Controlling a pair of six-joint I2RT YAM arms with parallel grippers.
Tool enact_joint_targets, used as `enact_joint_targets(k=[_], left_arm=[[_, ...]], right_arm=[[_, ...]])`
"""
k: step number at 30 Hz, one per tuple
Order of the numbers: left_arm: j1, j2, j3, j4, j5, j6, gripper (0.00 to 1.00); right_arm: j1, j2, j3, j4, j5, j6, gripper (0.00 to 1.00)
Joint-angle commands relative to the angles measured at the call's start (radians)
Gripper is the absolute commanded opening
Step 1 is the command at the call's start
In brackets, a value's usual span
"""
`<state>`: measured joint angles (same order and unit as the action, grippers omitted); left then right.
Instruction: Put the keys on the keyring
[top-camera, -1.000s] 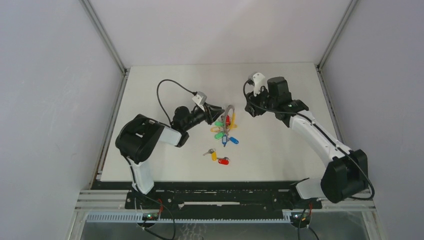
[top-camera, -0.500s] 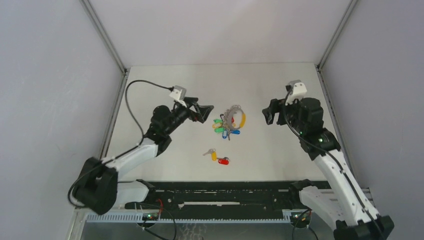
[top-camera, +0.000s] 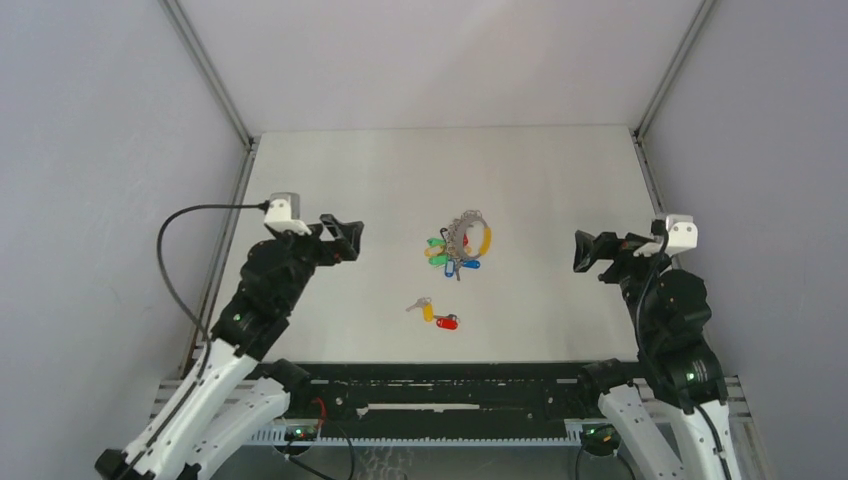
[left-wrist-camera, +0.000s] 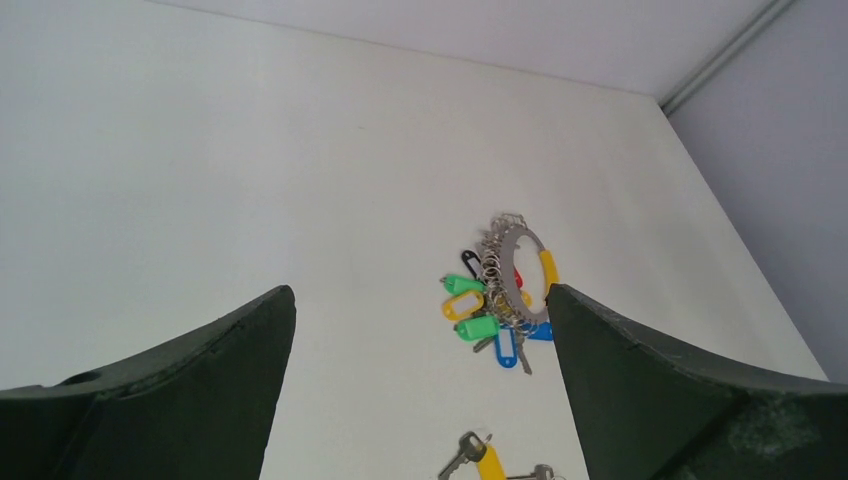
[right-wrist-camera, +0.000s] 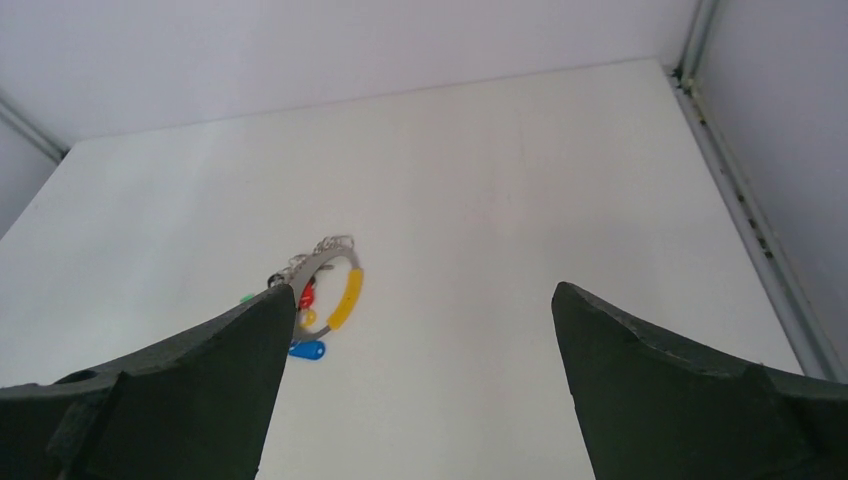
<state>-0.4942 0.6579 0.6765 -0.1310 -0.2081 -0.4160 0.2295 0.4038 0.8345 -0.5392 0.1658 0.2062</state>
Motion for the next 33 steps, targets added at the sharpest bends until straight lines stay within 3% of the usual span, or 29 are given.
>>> enact_joint_targets(k=[1, 5, 13, 19, 33], left_arm=[[0.003, -0.128, 0.118, -0.265, -0.111, 0.012, 1.0], [0.003, -0.273, 0.115, -0.322, -0.174, 0.111, 1.0], [0.003, -0.489, -0.025, -0.271, -0.265, 0.258, 1.0], [0.081, -0.486, -0.048, -0.281, -0.198, 0.288, 1.0], [0.099, -0.5, -0.052, -0.29, -0.13, 0.286, 1.0]], right_arm=[[-0.004, -0.088, -0.027, -0.033, 0.093, 0.0, 1.0], [-0.004, -0.182, -0.062, -0.039, 0.134, -0.036, 1.0], [-0.004, -0.289, -0.136, -0.022, 0.109, -0.07, 1.0], [-0.007, -0.284, -0.153, -0.011, 0.034, -0.09, 1.0], [-0.016, -0.334, -0.155, -0.018, 0.012, -0.086, 1.0]])
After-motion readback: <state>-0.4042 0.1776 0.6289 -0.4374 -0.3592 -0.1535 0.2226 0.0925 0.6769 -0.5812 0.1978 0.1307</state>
